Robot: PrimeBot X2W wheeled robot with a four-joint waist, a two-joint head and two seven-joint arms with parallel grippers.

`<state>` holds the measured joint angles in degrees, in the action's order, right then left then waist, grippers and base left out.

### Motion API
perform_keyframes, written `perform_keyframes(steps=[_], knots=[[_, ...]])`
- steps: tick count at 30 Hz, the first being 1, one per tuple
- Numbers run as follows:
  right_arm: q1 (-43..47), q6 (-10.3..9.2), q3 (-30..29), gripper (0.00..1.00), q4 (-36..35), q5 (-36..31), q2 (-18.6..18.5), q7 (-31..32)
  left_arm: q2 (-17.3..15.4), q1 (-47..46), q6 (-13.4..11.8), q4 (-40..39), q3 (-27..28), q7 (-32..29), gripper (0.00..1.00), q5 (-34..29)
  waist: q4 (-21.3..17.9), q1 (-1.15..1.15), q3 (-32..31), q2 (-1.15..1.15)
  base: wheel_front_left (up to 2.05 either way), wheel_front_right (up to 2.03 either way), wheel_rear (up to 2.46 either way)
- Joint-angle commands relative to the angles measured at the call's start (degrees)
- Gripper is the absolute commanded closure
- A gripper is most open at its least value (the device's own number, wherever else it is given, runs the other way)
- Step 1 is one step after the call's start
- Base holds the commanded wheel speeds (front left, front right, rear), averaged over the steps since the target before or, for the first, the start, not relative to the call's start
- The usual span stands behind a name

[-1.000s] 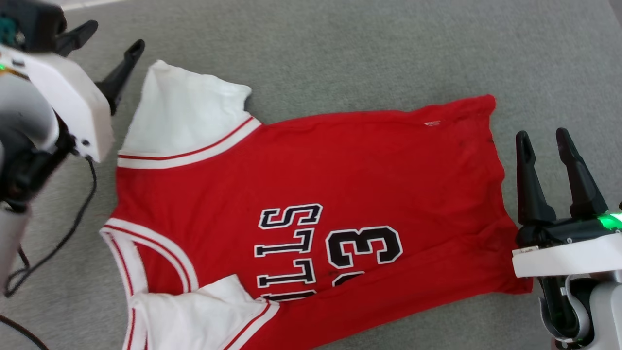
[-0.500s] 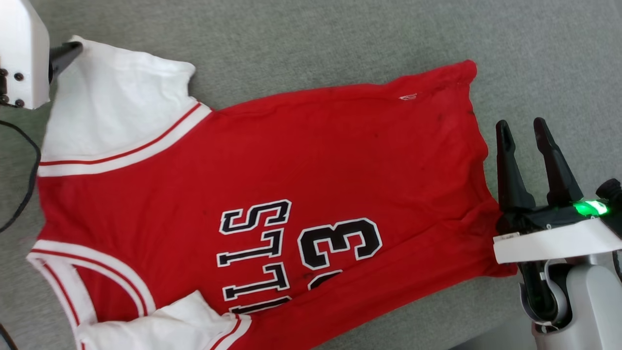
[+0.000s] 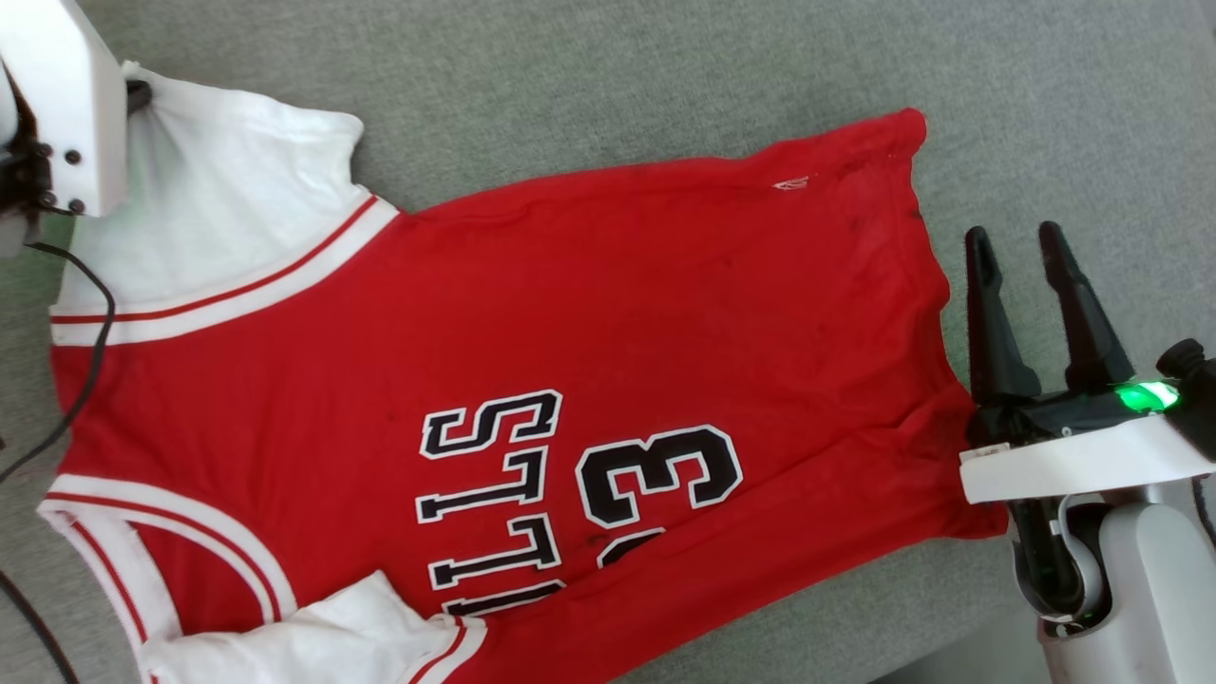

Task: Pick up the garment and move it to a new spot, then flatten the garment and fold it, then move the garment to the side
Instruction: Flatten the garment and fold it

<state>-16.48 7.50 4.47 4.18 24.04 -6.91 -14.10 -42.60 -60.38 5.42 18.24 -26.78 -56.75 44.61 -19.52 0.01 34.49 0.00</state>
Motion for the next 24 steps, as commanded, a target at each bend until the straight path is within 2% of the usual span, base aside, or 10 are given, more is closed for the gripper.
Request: perform_keyframes(steps=[1, 6, 11, 12, 13, 18, 21, 24], knots=[[-0.72, -0.03, -0.30, 0.00, 0.06, -0.59, -0.68, 0.01, 0.80, 1.87, 0.16, 1.26, -0.41, 1.79, 1.00, -0.24, 0.90, -0.01, -1.34, 0.00, 0.00, 0.00, 0.00], [0.15, -0.03, -0.57, 0.00, -0.71, -1.31, -2.74, 2.94, 2.04, 2.42, 0.96, 1.29, 0.25, 7.91, 1.00, 0.36, 3.13, -0.01, -5.06, 0.00, 0.00, 0.00, 0.00], [1.24, -0.03, -0.89, 0.00, -2.21, -1.86, -7.69, 12.74, 3.16, 4.75, 1.68, -0.71, -0.97, 13.11, 1.00, 1.25, 6.52, -0.01, -9.34, 0.00, 0.00, 0.00, 0.00], [1.24, -0.03, -0.89, 0.00, -2.21, -1.86, -7.69, 12.74, 3.16, 4.75, 1.68, -0.71, -0.97, 13.11, 1.00, 1.25, 6.52, -0.01, -9.34, 0.00, 0.00, 0.00, 0.00], [0.86, -0.03, -0.39, 0.00, -2.91, -1.36, -10.26, 19.08, 3.27, 5.75, 1.82, -2.12, -1.22, 15.07, 1.00, 1.92, 7.82, -0.01, -10.53, 0.00, 0.00, 0.00, 0.00], [-2.55, -0.03, 1.02, 0.00, -4.72, 1.26, -18.36, 35.73, 2.90, 8.38, 1.91, -7.37, -1.66, 19.44, 1.00, 3.13, 11.52, -0.01, -12.54, 0.00, 0.00, 0.00, 0.00], [-4.54, -0.03, 0.36, 0.00, -3.96, 3.00, -21.37, 46.67, 3.17, 10.62, 1.96, -11.20, -2.23, 20.52, 1.00, 4.55, 14.06, -0.01, -12.93, 0.00, 0.00, 0.00, 0.00], [-7.48, -0.03, -0.72, 0.00, -3.09, 1.38, -23.89, 55.71, 2.61, 12.05, 1.95, -15.42, -3.01, 21.46, 1.00, 4.20, 16.26, -0.01, -12.27, 0.00, 0.00, 0.00, 0.00]])
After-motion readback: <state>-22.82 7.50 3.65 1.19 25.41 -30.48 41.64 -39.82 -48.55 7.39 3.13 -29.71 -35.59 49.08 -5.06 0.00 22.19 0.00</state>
